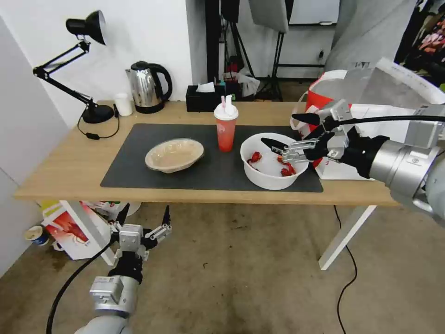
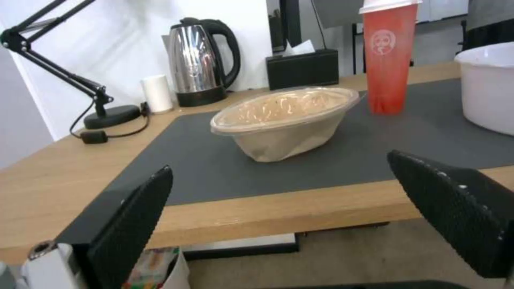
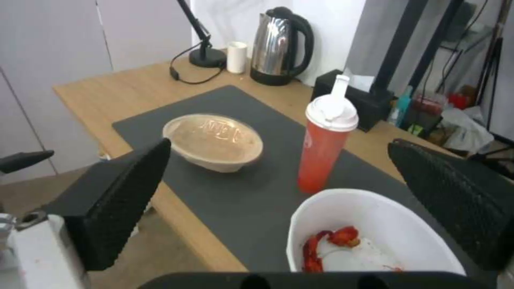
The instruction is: Pick up the trash from the table and place it into the takeout bag.
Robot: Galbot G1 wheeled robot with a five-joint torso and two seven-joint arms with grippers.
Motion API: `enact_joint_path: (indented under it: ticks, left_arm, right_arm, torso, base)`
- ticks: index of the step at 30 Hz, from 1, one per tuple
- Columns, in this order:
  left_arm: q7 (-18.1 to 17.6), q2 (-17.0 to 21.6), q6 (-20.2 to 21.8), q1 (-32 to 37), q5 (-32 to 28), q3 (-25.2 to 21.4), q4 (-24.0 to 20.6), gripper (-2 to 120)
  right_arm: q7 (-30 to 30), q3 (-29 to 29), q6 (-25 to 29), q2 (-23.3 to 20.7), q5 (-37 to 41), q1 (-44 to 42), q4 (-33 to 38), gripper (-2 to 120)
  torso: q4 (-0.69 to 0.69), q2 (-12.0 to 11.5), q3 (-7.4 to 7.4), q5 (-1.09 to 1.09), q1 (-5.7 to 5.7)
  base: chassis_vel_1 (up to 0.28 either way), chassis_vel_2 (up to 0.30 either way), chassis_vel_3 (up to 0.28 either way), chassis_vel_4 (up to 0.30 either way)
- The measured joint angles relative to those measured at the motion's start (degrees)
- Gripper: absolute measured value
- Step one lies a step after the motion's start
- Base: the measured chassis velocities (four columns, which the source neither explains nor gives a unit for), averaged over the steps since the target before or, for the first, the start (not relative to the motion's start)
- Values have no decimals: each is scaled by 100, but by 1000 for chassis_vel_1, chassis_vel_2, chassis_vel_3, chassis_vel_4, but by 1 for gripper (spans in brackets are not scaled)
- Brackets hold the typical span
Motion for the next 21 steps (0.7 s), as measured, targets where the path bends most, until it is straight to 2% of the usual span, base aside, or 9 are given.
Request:
enact_joint_path:
  ticks: [2, 4, 10, 11, 14, 16, 19, 20, 21]
  left_arm:
    - [-1, 0, 0, 1, 0, -2, 0, 100]
    - [-1, 0, 0, 0, 0, 0, 0, 100]
    - [-1, 0, 0, 0, 0, -3, 0, 100]
    - [-1, 0, 0, 0, 0, -1, 0, 100]
    - [-1, 0, 0, 0, 0, -1, 0, 100]
    - [-1, 0, 0, 0, 0, 0, -1, 100]
    - [-1, 0, 0, 1, 0, -1, 0, 100]
    - [-1, 0, 0, 0, 0, 0, 0, 100]
    - [-1, 0, 0, 0, 0, 0, 0, 100]
  right_arm:
    - [1, -57, -12, 5, 21, 105, -11, 100]
    - [2, -140, -31, 19, 47, 203, -23, 100]
    - [8, -249, -50, 42, 75, 333, -53, 100]
    - [11, -299, -58, 53, 94, 406, -58, 100]
    - [14, -344, -68, 67, 107, 463, -62, 100]
    - [74, -683, -123, 201, 175, 758, -157, 100]
    - [55, -686, -122, 190, 173, 815, -130, 100]
    - [74, -777, -133, 236, 195, 927, -154, 100]
    - [97, -877, -151, 283, 218, 1014, -185, 100]
  torso:
    - [4, 0, 0, 3, 1]
    - [1, 0, 0, -4, 0]
    - [2, 0, 0, 4, 0]
    - [0, 1, 0, -2, 0]
    - [1, 1, 0, -1, 0]
    - [1, 1, 0, 3, 0]
    - [5, 0, 1, 2, 1]
    - [-2, 0, 0, -4, 0]
    - [-1, 0, 0, 2, 0]
  base:
    - [0, 0, 0, 0]
    - [0, 0, 0, 0]
    - [0, 0, 0, 0]
    - [0, 0, 0, 0]
    - [0, 0, 0, 0]
    - [0, 0, 0, 0]
    - [0, 0, 0, 0]
    - [0, 0, 0, 0]
    - [0, 0, 0, 0]
